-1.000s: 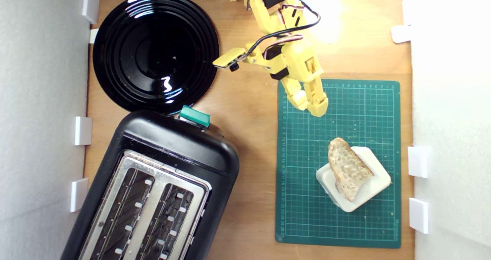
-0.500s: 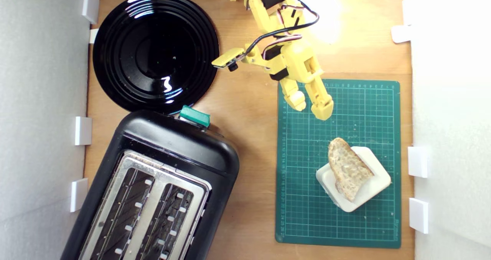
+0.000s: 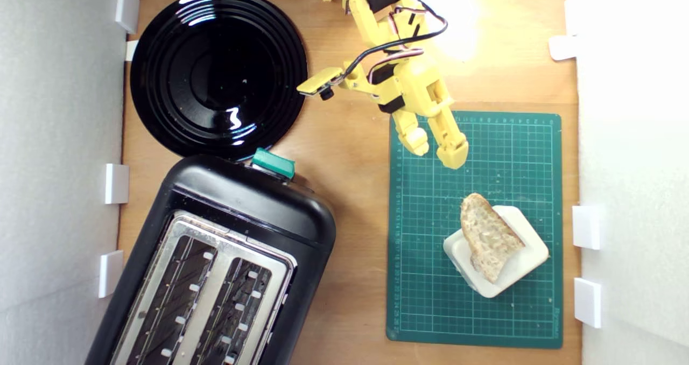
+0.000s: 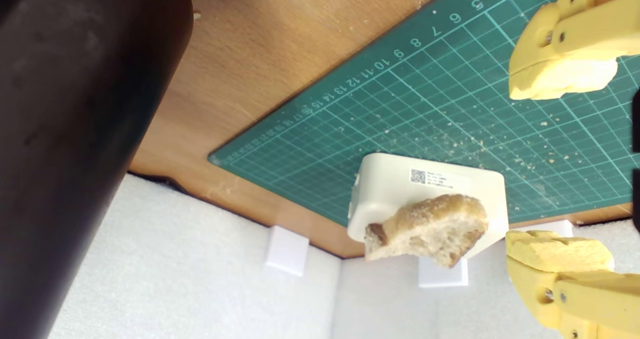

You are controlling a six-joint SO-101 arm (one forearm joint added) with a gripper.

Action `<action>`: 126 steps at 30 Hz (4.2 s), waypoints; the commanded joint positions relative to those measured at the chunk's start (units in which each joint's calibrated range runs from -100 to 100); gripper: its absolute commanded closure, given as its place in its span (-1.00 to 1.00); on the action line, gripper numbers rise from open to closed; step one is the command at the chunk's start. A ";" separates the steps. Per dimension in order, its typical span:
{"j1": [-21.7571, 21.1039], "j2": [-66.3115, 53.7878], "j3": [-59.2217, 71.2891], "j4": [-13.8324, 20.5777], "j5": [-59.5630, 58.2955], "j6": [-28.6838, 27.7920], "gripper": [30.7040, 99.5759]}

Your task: Pick bread and place in toaster

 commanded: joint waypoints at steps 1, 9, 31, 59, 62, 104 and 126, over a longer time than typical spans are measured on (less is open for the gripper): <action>-0.17 -0.28 -3.04 -0.36 -1.95 -1.22 -0.83; -0.58 -0.28 -3.59 -0.36 -2.03 -1.90 -0.93; -3.56 -0.12 -7.22 -6.52 -2.29 -5.09 -0.93; -6.94 21.18 -27.92 -8.79 -2.37 -4.98 -0.92; -7.26 22.93 -29.74 -8.88 -2.37 -4.98 -0.92; -9.92 38.40 -49.25 -8.88 -2.37 -4.93 -0.91; -9.84 38.48 -49.16 -8.88 -2.29 -5.04 -0.58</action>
